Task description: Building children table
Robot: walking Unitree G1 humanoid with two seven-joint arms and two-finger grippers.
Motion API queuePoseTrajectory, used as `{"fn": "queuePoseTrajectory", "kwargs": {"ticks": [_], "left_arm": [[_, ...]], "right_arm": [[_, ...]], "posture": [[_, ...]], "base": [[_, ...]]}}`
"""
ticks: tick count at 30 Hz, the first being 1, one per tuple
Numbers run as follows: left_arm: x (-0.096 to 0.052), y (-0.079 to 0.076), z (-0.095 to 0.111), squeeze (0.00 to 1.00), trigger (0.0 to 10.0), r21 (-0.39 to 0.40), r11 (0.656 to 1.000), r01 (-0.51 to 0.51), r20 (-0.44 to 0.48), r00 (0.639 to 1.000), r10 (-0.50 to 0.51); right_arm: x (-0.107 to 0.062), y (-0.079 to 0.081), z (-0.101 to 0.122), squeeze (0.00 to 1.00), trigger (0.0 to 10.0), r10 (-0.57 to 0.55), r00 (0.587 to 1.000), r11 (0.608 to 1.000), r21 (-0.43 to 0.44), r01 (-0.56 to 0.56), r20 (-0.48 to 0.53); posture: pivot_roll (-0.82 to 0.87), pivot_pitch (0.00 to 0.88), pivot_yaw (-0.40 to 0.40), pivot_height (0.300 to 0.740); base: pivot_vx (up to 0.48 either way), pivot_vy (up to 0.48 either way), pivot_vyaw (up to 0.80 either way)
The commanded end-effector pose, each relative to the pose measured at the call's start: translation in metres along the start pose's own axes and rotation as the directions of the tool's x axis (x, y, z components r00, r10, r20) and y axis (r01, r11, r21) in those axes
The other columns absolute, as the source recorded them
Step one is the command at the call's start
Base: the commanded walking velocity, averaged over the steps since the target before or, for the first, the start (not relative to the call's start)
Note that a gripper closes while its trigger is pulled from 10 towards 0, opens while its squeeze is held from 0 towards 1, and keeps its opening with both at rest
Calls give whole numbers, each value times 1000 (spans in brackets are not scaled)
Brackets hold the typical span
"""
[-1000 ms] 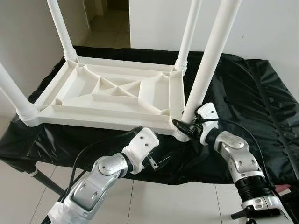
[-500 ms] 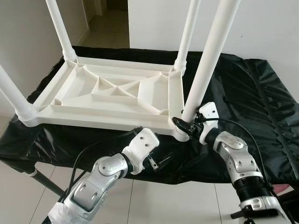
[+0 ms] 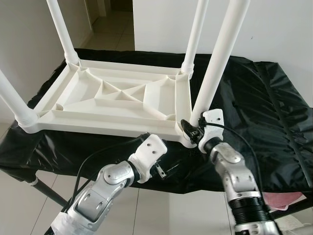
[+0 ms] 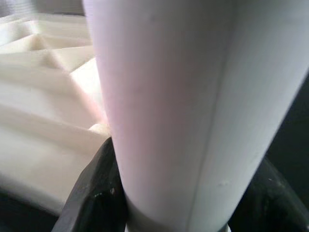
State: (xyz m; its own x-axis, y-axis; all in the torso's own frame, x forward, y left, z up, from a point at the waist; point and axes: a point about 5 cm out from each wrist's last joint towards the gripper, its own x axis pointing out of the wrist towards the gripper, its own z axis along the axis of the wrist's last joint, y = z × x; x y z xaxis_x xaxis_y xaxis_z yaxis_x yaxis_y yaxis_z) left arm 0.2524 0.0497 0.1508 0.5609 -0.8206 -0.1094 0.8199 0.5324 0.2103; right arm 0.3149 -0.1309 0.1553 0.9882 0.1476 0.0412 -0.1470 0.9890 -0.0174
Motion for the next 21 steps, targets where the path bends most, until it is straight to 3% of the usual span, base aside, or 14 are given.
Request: {"fn": "queuePoseTrajectory", "kwargs": {"ticks": [1, 2, 4, 9, 12, 13, 19, 21], "left_arm": [[1, -4, -4, 0, 10000, -1, 999, 52, -14, 999, -52], [0, -4, -4, 0, 10000, -2, 999, 51, -15, 999, -51], [0, -4, -4, 0, 10000, -2, 999, 49, -16, 999, -49], [-2, -1, -5, 0, 10000, -7, 999, 36, -20, 999, -36], [-2, -1, -5, 0, 10000, -6, 999, 35, -21, 999, -35], [-3, -1, -4, 0, 10000, -6, 999, 33, -20, 999, -33], [-4, 0, -4, 0, 10000, -10, 1000, 22, -21, 1000, -22], [-4, 0, -4, 0, 10000, -9, 1000, 20, -21, 1000, -20]], "right_arm": [[-6, -3, -7, 0, 10000, -182, 983, 983, 26, 183, -30], [-9, -3, -6, 0, 10000, -251, 968, 967, 39, 251, -26], [-11, -2, -6, 0, 10000, -283, 959, 957, 54, 285, -30], [-11, 11, -3, 0, 10000, -207, 978, 972, 105, 209, -29], [-11, 11, -1, 0, 10000, -196, 981, 975, 105, 196, -19], [-11, 10, 0, 1000, 10000, -185, 983, 975, 122, 185, -11], [-12, 7, 3, 1000, 10000, -197, 980, 971, 136, 195, 4], [-11, -2, 9, 1000, 10000, -153, 987, 981, 125, 146, 43]], "posture": [[-29, 81, -15, 740], [-29, 81, -15, 740], [-29, 81, -15, 740], [-29, 90, -8, 740], [-26, 93, -10, 740], [-25, 94, -11, 740], [-27, 103, -17, 740], [-26, 104, -19, 740]], "base": [[0, 0, 0], [0, 0, 0], [0, 0, 0], [0, 0, 0], [0, 0, 0], [0, 0, 0], [0, 0, 0], [0, 0, 0]]}}
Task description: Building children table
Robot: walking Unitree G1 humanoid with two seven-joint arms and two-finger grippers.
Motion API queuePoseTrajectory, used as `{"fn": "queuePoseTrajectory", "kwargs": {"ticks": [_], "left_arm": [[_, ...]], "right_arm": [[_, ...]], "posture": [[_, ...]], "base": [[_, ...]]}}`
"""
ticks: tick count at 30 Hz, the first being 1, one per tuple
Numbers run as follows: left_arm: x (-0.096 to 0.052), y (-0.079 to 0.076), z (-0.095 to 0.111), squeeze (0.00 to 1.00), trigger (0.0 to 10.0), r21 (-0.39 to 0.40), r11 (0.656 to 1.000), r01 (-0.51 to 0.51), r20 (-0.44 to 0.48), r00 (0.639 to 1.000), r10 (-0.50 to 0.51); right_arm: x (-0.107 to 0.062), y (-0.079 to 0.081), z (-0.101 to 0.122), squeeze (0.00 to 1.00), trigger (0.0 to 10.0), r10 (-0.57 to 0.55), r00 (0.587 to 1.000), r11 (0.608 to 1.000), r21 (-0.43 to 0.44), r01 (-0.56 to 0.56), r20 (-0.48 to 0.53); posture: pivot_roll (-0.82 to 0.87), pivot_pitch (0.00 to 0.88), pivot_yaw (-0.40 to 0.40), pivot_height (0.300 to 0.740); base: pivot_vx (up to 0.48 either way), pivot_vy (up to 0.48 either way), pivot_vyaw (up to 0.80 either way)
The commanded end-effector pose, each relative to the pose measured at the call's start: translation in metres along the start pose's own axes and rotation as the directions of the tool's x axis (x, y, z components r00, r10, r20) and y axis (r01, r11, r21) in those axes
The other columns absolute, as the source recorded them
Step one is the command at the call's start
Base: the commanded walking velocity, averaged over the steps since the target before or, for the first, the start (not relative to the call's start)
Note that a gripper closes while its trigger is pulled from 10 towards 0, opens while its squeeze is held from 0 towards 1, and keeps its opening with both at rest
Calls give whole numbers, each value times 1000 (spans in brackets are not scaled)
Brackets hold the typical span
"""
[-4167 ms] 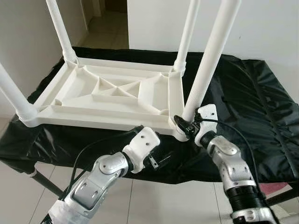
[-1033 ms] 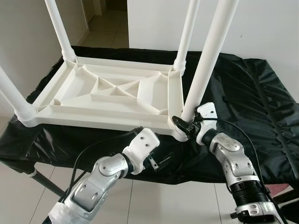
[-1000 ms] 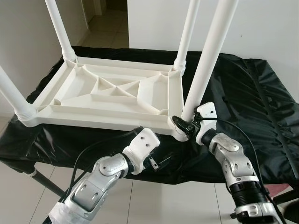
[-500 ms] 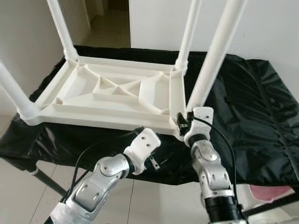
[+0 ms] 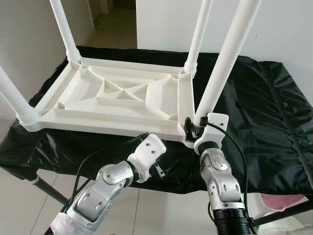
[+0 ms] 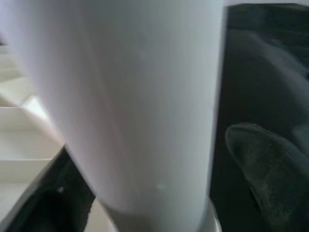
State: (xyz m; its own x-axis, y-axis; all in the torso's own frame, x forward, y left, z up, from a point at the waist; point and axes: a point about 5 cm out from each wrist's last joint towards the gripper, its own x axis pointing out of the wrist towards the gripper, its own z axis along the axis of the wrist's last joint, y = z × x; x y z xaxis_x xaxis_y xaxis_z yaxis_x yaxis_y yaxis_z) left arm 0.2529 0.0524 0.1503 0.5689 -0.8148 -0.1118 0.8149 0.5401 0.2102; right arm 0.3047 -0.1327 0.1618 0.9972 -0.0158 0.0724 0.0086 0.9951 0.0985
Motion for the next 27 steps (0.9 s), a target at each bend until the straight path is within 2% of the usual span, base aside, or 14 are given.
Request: {"fn": "queuePoseTrajectory", "kwargs": {"ticks": [1, 2, 3, 4, 7, 8, 9, 13, 18, 20, 22, 23, 24, 27], "left_arm": [[-3, -2, -3, 0, 10000, -9, 1000, 28, -16, 999, -28], [-3, -2, -3, 0, 10000, -9, 1000, 28, -16, 999, -28], [-3, -2, -3, 0, 10000, -8, 1000, 26, -16, 1000, -26], [-3, -1, -3, 0, 10000, -7, 1000, 25, -16, 1000, -25], [-3, 1, -3, 0, 10000, -2, 1000, 25, -18, 1000, -25], [-3, 1, -3, 0, 10000, -2, 1000, 25, -18, 1000, -25], [-4, 1, -2, 0, 10000, 5, 1000, 29, -20, 999, -29], [-4, 2, -3, 0, 10000, 11, 999, 33, -21, 999, -33], [-3, 4, -1, 0, 10000, 13, 999, 31, -18, 999, -31], [-3, 4, -1, 0, 10000, 13, 999, 31, -18, 999, -31], [-3, 5, 0, 0, 10000, 19, 999, 30, -15, 999, -29], [-3, 5, 0, 0, 10000, 19, 999, 30, -15, 999, -29], [-3, 6, 0, 0, 10000, 22, 999, 27, -12, 1000, -27], [-3, 6, 0, 0, 10000, 22, 999, 28, -11, 1000, -28]], "right_arm": [[0, -4, 5, 1000, 10000, 29, 999, 1000, 10, -29, 26], [0, -4, 5, 1000, 10000, 29, 999, 1000, 10, -29, 26], [1, -8, 7, 27, 10000, 48, 998, 999, 4, -48, 34], [2, -11, 8, 0, 10000, 57, 998, 998, 1, -57, 36], [5, -21, 13, 0, 10000, 153, 987, 988, -36, -151, 47], [5, -21, 13, 0, 10000, 153, 987, 988, -36, -151, 47], [8, -25, 16, 0, 10000, 238, 970, 969, -79, -233, 46], [12, -28, 18, 0, 10000, 310, 950, 944, -134, -302, 44], [15, -28, 20, 0, 10000, 386, 922, 915, -142, -377, 39], [15, -28, 20, 0, 10000, 386, 922, 915, -142, -377, 39], [15, -25, 16, 0, 10000, 467, 884, 873, -163, -459, 15], [15, -25, 16, 0, 10000, 467, 884, 873, -163, -459, 15], [15, -25, 11, 0, 10000, 524, 851, 838, -166, -519, -13], [16, -25, 9, 0, 10000, 544, 839, 824, -175, -539, -22]], "posture": [[-26, 104, -19, 740], [-26, 104, -19, 740], [-21, 102, -14, 740], [-21, 102, -14, 740], [-22, 97, -3, 740], [-22, 97, -3, 740], [-23, 99, 0, 740], [-22, 94, 4, 740], [-21, 90, 6, 740], [-21, 90, 6, 740], [-20, 85, 9, 740], [-20, 85, 9, 740], [-22, 79, 14, 740], [-22, 79, 14, 740]], "base": [[0, 0, 0], [0, 0, 0], [0, 0, 0], [0, 0, 0], [0, 0, 0], [0, 0, 0], [0, 0, 0], [0, 0, 0], [0, 0, 0], [0, 0, 0], [0, 0, 0], [0, 0, 0], [0, 0, 0], [0, 0, 0]]}}
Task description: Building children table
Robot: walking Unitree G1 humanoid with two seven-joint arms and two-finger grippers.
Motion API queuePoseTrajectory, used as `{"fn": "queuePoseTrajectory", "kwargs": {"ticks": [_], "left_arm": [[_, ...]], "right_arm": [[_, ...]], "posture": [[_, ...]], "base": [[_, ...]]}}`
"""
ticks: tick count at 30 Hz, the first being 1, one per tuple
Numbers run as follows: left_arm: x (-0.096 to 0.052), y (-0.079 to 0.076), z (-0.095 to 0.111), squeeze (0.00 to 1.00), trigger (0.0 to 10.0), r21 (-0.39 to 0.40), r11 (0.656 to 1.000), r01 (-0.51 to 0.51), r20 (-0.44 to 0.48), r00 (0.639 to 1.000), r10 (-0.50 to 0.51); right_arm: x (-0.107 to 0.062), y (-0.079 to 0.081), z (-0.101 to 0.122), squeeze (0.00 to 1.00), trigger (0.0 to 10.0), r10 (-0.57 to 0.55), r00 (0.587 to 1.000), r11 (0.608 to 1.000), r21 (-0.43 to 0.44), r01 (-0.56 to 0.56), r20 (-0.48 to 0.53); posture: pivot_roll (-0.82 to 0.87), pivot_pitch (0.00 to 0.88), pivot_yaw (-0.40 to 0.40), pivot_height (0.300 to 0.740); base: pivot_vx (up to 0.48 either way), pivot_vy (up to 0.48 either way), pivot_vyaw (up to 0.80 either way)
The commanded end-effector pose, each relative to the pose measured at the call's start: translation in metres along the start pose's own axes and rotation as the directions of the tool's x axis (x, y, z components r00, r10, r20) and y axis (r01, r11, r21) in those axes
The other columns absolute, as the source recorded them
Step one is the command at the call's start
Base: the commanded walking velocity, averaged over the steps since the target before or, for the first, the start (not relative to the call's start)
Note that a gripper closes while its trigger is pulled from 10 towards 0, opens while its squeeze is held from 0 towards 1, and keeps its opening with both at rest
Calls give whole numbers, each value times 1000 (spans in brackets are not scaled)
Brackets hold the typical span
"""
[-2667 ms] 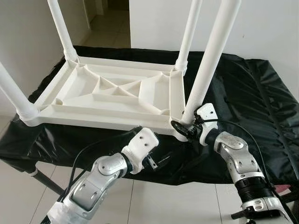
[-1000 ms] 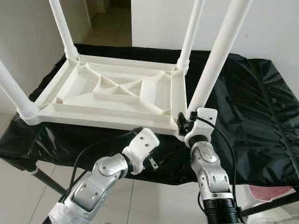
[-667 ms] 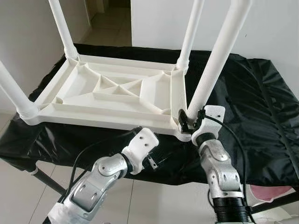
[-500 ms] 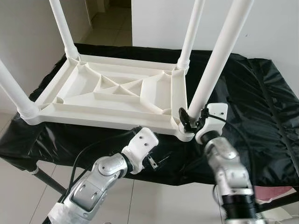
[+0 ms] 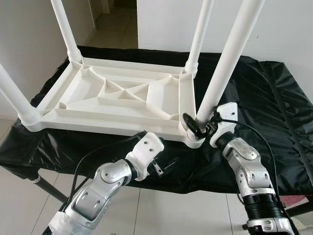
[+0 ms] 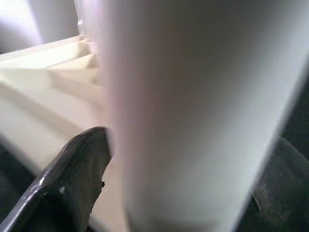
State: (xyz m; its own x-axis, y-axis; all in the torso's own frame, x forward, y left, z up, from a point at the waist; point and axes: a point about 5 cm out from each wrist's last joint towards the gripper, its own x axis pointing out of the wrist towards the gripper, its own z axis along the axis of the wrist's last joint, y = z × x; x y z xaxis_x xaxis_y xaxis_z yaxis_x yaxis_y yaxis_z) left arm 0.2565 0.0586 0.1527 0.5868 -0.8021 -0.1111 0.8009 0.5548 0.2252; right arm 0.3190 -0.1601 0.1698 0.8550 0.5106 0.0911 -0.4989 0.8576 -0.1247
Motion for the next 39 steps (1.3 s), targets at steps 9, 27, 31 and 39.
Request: {"fn": "queuePoseTrajectory", "kwargs": {"ticks": [9, 27, 31, 39], "left_arm": [[3, -3, -1, 0, 10000, 19, 998, 62, 2, 998, -62], [3, -5, -2, 0, 10000, 12, 999, 53, 7, 999, -53], [3, -5, -2, 0, 10000, 10, 999, 53, 7, 999, -53], [3, -7, -3, 0, 10000, 4, 998, 64, 6, 998, -64]], "right_arm": [[7, -3, -16, 0, 706, 162, 985, 985, -49, -164, -52], [4, -6, -27, 0, 10000, 112, 991, 994, 2, -112, -78], [4, -5, -27, 0, 10000, 78, 993, 997, 12, -77, -86], [6, 7, -22, 0, 10000, -221, 969, 971, 71, 230, -113]], "posture": [[-21, 55, 10, 740], [-18, 52, 1, 740], [-18, 52, 1, 740], [-28, 66, 5, 740]], "base": [[0, 0, 0], [0, 0, 0], [0, 0, 0], [0, 0, 0]]}}
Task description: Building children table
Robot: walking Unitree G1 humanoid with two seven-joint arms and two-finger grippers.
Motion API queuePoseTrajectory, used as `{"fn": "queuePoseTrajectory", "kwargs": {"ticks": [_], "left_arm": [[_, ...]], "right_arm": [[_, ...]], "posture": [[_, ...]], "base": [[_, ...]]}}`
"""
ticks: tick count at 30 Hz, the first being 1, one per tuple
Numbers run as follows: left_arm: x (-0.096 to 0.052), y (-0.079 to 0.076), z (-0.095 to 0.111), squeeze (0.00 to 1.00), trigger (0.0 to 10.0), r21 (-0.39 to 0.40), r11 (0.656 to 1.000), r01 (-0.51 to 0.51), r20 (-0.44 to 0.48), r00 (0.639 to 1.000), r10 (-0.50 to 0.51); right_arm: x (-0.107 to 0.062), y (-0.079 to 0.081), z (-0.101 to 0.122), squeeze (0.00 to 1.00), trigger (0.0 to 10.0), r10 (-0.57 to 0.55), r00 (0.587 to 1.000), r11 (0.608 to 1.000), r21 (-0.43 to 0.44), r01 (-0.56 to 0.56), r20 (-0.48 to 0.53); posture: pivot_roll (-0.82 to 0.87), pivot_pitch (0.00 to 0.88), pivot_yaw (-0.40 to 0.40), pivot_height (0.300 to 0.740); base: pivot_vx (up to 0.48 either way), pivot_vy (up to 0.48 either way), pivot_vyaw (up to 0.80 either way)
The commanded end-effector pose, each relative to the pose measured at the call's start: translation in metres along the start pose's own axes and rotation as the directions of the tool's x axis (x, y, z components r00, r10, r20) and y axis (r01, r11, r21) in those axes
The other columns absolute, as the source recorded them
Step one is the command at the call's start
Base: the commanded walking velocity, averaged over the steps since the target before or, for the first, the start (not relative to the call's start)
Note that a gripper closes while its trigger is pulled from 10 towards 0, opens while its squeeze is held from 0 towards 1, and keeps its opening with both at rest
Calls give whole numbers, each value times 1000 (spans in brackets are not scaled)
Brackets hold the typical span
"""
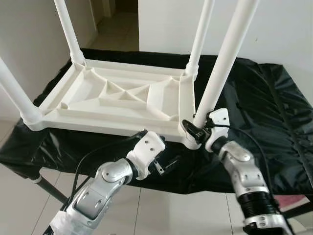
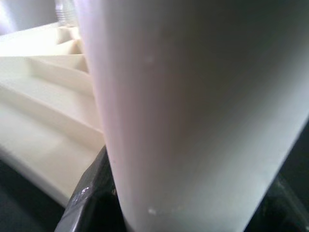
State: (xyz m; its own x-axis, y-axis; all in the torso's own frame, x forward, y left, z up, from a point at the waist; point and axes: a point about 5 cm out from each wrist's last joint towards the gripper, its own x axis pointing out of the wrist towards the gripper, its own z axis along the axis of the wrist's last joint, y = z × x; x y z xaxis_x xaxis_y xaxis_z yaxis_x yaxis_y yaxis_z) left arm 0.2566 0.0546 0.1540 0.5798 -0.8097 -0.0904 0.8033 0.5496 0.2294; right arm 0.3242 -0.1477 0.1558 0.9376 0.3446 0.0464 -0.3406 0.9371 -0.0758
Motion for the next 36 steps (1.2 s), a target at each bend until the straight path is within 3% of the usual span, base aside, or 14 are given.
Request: {"fn": "queuePoseTrajectory", "kwargs": {"ticks": [1, 4, 6, 9, 16, 19, 20, 22, 28, 34, 35, 36], "left_arm": [[0, -5, -5, 0, 10000, -2, 998, 59, -16, 998, -59], [0, -5, -5, 0, 10000, -3, 998, 56, -17, 998, -56], [0, -5, -5, 0, 10000, -3, 999, 55, -16, 998, -55], [-1, -5, -4, 0, 10000, -1, 999, 49, -15, 999, -49], [-3, -6, -5, 0, 10000, -10, 999, 39, -18, 999, -40], [-3, -6, -5, 0, 10000, -12, 999, 39, -19, 999, -39], [-3, -6, -5, 0, 10000, -13, 999, 40, -19, 999, -40], [-2, -6, -4, 0, 10000, -15, 999, 41, -17, 999, -41], [-1, -4, -4, 0, 10000, -17, 999, 29, -15, 999, -29], [-3, -3, -5, 0, 10000, -15, 1000, 25, -18, 1000, -25], [-3, -4, -5, 0, 10000, -14, 999, 31, -21, 999, -31], [-2, -4, -5, 0, 10000, -8, 999, 32, -21, 999, -32]], "right_arm": [[-3, -3, -9, 0, 10000, -84, 995, 996, 38, 86, -56], [-9, 3, -16, 0, 10000, -243, 965, 965, 81, 251, -96], [-10, 5, -17, 0, 10000, -283, 954, 953, 83, 291, -100], [-16, 8, -18, 0, 10000, -442, 892, 890, 78, 449, -95], [-16, 22, -8, 0, 10000, -514, 852, 838, 152, 524, -100], [-15, 21, -1, 0, 10000, -508, 858, 843, 160, 514, -75], [-15, 22, 2, 988, 10000, -489, 871, 856, 163, 491, -54], [-14, 23, 5, 1000, 10000, -450, 892, 878, 164, 449, -33], [-13, 11, 7, 1000, 10000, -353, 935, 919, 179, 353, -27], [-11, -5, 15, 1000, 10000, -204, 979, 975, 86, 202, 7], [-10, -7, 17, 431, 10000, -136, 991, 990, 48, 136, 1], [-9, -10, 18, 0, 10000, -93, 996, 995, 22, 93, -1]], "posture": [[-28, 66, 5, 740], [-23, 71, -1, 740], [-23, 71, -1, 740], [-17, 70, -2, 740], [-7, 85, -5, 740], [-14, 91, -2, 740], [-16, 92, -2, 740], [-18, 95, -2, 740], [-22, 98, -6, 740], [-21, 97, -9, 740], [-22, 95, -8, 740], [-20, 94, -8, 740]], "base": [[0, 0, 0], [0, 0, 0], [0, 0, 0], [0, 0, 0], [0, 0, 0], [0, 0, 0], [0, 0, 0], [0, 0, 0], [0, 0, 0], [0, 0, 0], [0, 0, 0], [0, 0, 0]]}}
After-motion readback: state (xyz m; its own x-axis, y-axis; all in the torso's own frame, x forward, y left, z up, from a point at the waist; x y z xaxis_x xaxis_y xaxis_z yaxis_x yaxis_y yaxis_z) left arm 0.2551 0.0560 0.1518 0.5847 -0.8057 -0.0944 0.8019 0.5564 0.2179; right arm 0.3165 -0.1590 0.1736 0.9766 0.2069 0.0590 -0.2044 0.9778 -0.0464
